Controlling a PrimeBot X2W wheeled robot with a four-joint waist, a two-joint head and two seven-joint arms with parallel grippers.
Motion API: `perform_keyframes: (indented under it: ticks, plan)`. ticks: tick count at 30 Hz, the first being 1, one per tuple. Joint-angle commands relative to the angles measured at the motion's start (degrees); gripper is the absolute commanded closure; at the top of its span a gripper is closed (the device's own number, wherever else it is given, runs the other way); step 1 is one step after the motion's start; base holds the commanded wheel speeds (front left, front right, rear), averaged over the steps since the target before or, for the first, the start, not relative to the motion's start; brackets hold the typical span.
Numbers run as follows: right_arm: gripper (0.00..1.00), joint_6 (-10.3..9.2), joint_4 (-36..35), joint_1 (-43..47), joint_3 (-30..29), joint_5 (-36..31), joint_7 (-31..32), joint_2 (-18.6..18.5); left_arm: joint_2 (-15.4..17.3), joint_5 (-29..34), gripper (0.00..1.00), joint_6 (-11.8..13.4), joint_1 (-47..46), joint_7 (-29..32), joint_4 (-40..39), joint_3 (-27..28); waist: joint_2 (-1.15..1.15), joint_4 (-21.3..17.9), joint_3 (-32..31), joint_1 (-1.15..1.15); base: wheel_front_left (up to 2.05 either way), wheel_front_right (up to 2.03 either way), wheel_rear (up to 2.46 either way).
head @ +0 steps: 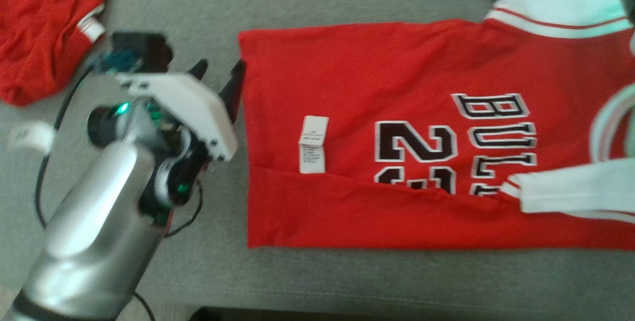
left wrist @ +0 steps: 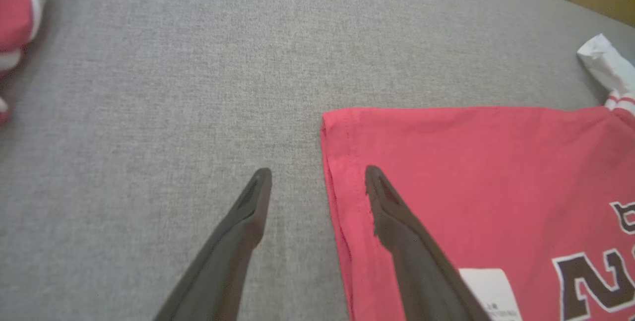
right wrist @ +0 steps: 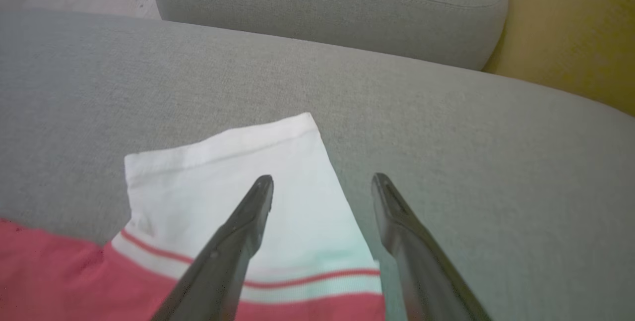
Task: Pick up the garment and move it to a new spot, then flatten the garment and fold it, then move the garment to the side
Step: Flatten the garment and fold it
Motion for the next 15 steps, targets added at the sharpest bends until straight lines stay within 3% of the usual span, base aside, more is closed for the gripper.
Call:
perform_keyframes:
  ticks: [1, 9, 15]
  plan:
    - [0.0, 0.43, -1.2, -1.5, 0.6, -0.8, -0.6, -0.3, 1.1, 0.6, 0.0, -0.3, -1.9, 0.2, -0.7, 1.9, 0.0, 2.6, 2.5, -0.01, 0.0, 0.0, 0.0]
    - [0.0, 0.43, 13.7, -11.4, 1.4, -6.5, -3.7, 0.8, -3.9, 1.1, 0.0, -5.6, -12.0, 2.3, 10.6, -2.6, 0.0, 5.5, 5.3, -0.01, 0.0, 0.0, 0.0]
    - [0.0, 0.43, 17.9, -14.1, 2.9, -6.6, -3.4, 1.0, -4.2, 0.9, 0.0, -7.7, -14.1, 3.6, 13.5, -3.9, 0.0, 5.0, 5.9, -0.01, 0.0, 0.0, 0.0]
